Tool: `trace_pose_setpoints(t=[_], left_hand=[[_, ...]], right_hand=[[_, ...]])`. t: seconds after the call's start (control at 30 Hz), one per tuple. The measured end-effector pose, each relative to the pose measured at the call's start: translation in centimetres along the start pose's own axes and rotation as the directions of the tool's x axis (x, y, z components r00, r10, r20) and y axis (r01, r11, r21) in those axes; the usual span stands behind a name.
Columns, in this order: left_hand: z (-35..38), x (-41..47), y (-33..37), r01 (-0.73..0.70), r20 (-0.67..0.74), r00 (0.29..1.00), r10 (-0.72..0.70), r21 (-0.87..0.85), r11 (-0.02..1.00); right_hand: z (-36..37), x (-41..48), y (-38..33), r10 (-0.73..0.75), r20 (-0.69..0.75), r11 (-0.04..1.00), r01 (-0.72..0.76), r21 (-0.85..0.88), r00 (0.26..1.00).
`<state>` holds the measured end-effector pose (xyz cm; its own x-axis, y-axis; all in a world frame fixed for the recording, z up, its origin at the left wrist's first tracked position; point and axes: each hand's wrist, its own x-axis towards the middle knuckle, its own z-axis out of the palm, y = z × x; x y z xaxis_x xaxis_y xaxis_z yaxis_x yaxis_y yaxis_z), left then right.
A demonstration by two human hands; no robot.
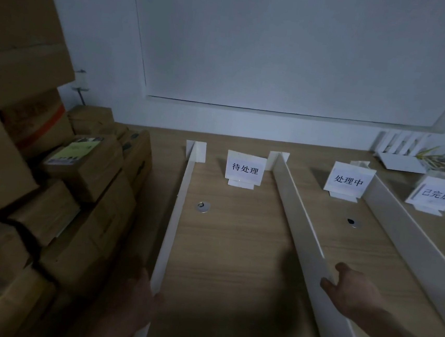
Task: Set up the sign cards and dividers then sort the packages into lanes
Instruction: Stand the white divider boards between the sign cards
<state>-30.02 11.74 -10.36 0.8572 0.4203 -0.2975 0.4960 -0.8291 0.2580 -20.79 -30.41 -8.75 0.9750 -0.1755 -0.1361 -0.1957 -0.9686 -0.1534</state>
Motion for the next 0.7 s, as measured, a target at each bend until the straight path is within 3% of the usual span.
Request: trace_pose_setpoints(t=[0.47, 0.7], left_hand=[[-1.1, -1.1, -1.5, -0.011, -0.024, 1.000, 0.010, -0.034, 0.999], [-2.5, -2.4, -1.1, -0.087, -0.059, 0.995, 0.083, -0.076, 0.993]], right_hand=[[-1.3, -2.0, -0.4, -0.014, -0.029, 1.000, 0.013, -0.021, 0.999], [-2.4, -3.1, -0.9, -0.031, -0.049, 1.000, 0.031, 0.002, 0.998]])
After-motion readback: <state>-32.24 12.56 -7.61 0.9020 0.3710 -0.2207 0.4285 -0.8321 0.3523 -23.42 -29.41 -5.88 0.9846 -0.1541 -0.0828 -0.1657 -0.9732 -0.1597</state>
